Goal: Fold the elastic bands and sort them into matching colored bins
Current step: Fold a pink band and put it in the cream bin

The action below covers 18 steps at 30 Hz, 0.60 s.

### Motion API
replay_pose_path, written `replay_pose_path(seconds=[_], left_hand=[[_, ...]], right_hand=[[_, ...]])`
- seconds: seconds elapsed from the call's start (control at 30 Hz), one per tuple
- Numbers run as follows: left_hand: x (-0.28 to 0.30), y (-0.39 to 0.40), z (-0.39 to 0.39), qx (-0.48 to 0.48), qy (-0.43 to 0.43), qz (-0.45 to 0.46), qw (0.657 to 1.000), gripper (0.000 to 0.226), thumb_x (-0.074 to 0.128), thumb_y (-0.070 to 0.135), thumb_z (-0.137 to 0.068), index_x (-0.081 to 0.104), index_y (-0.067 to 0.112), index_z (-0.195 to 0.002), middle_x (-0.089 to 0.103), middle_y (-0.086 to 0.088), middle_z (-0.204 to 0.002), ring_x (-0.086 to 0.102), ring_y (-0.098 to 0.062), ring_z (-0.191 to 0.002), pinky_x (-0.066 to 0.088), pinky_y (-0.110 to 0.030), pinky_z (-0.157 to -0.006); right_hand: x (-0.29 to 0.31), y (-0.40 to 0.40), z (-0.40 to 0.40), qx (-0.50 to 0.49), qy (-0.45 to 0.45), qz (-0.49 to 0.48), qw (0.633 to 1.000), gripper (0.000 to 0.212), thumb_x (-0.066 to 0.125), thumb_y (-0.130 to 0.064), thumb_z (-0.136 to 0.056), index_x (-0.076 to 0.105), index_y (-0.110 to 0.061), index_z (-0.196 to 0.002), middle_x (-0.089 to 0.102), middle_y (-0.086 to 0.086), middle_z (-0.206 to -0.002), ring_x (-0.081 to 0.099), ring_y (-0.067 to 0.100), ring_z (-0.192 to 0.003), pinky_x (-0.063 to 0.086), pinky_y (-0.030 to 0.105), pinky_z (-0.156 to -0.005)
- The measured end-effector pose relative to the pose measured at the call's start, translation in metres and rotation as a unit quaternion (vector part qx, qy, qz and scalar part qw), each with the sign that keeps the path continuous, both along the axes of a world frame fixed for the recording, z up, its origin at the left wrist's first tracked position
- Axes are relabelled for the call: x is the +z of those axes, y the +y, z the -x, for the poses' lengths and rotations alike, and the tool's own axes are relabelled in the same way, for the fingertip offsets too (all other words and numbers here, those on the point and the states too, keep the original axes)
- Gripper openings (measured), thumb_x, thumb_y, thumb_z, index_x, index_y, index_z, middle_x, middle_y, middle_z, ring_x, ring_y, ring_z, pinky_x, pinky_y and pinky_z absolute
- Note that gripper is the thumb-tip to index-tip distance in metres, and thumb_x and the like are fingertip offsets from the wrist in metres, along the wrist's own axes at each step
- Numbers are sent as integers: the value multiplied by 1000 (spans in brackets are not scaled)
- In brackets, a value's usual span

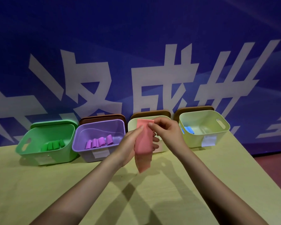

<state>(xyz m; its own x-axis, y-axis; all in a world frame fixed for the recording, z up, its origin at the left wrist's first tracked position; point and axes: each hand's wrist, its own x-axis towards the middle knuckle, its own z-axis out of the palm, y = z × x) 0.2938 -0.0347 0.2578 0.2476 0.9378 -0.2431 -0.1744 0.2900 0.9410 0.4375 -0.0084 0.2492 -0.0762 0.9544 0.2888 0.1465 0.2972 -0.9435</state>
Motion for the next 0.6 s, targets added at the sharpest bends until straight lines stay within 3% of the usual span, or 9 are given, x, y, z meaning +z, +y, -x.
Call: replay_pose_path(seconds=[0.13, 0.2, 0.33, 0.6], left_hand=[[-2, 2, -4, 51, 39, -17, 998, 29, 44, 28, -100, 62, 11, -115, 73, -13, -99, 70, -32, -94, 52, -33, -72], [-2, 2, -6, 77, 41, -22, 996, 23, 46, 28, -100, 65, 16, -108, 74, -9, -94, 70, -32, -93, 52, -34, -72], [-3, 3, -6, 89, 35, -20, 995, 24, 45, 26, -100, 66, 17, -104, 74, -12, -93, 71, -32, -89, 54, -35, -75], [-3, 4, 1, 56, -64, 6, 996, 34, 35, 18, -100, 66, 3, -104, 72, -13, -86, 71, -29, -82, 54, -28, -64]], right_hand=[[3, 5, -1, -28, 34, -10, 999, 10, 67, -5, -86, 71, -15, -86, 66, 0, -73, 62, 12, -72, 53, 34, -70], [3, 6, -2, -30, 35, -24, 999, 12, 67, -4, -86, 71, -15, -88, 67, -4, -75, 63, 14, -74, 54, 38, -73], [1, 3, -7, -20, -32, -68, 997, 14, 65, -6, -87, 73, -16, -93, 69, -7, -82, 64, 12, -81, 54, 32, -71], [1, 1, -24, 63, -185, -214, 957, 21, 64, -4, -87, 74, -13, -103, 66, -2, -91, 61, 12, -84, 52, 29, -70]])
